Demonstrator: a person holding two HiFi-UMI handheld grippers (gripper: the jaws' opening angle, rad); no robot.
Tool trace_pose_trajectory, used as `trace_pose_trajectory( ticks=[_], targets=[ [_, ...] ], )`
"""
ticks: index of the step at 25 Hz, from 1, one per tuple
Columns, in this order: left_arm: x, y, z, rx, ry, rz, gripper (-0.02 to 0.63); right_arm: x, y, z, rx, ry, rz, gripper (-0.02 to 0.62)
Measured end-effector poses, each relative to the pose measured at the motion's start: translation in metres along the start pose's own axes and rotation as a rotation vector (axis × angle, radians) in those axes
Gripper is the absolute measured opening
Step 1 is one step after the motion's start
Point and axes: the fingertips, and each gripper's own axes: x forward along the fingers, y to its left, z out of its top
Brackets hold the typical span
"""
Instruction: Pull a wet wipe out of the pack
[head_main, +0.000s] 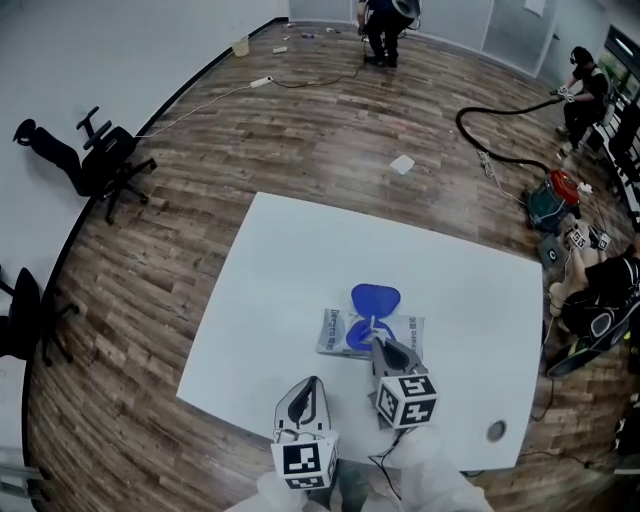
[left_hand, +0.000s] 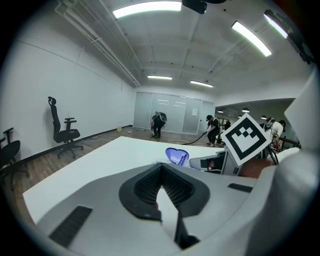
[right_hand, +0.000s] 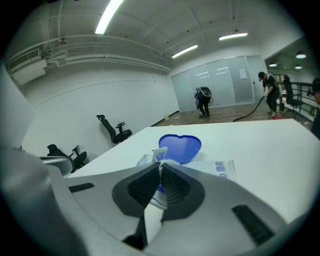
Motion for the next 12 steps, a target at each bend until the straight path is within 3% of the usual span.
trace_pose_trajectory(
  ticks=[12],
  targets=[
    [-0.004, 0.0, 0.008, -0.003, -0.026, 0.001, -0.005, -0.015, 0.008, 0.017, -0.019, -0.034, -0.027, 0.012]
  ],
)
